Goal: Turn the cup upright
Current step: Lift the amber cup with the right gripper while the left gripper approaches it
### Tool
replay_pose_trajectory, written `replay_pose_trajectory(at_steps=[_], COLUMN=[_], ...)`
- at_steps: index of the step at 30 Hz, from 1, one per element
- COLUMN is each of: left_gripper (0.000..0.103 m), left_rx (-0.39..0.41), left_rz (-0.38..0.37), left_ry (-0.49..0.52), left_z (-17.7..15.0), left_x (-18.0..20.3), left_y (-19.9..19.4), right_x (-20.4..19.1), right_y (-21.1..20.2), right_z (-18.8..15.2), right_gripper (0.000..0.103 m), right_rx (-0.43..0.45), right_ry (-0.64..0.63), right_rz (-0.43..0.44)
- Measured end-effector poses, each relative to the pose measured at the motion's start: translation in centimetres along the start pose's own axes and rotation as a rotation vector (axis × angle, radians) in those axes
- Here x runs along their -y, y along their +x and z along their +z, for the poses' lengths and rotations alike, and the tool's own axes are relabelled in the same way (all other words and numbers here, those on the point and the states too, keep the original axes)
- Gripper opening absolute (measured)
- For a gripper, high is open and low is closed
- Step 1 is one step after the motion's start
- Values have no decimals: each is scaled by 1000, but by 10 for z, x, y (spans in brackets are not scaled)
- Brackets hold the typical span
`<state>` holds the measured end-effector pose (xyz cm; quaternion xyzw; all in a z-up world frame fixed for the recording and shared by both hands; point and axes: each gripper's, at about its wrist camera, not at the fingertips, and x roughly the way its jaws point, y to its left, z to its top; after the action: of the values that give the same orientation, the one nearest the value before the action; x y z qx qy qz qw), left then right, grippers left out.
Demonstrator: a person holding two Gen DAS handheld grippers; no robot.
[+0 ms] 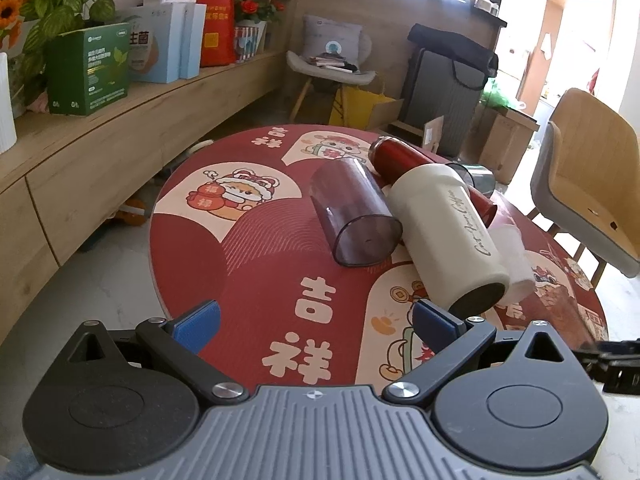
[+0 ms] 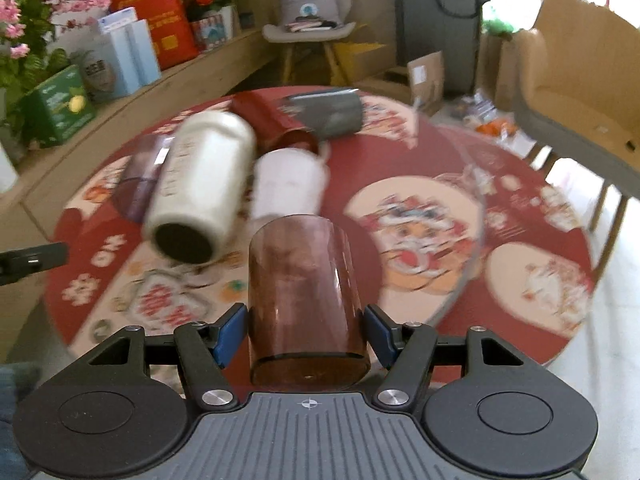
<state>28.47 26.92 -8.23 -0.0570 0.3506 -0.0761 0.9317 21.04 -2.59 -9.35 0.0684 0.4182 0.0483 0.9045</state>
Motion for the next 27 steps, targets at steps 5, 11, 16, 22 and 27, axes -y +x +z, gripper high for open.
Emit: replay_pose_trajectory(at_steps=[5, 11, 16, 22, 27], left_gripper=[103, 103, 103, 103, 103], left_rx=[-9, -4, 2, -8, -7], left_rz=[17, 57, 70, 89, 78], left_ry=[-2, -43, -84, -109, -132], left_z=[-2, 4, 10, 12, 15], left_x=[-3, -14, -26, -36, -40], left_y=[3, 3, 1, 2, -2], right_x=[-35, -77, -104, -122, -120], right_y=[-1, 8, 19, 32, 29], right_z=[-7, -9, 0, 10, 11], right_gripper=[60, 60, 60, 60, 65], right_rx=[-1, -11, 7, 35, 33], right_ry=[-40, -154, -229, -252, -237], right_rz=[82, 164, 202, 204, 212])
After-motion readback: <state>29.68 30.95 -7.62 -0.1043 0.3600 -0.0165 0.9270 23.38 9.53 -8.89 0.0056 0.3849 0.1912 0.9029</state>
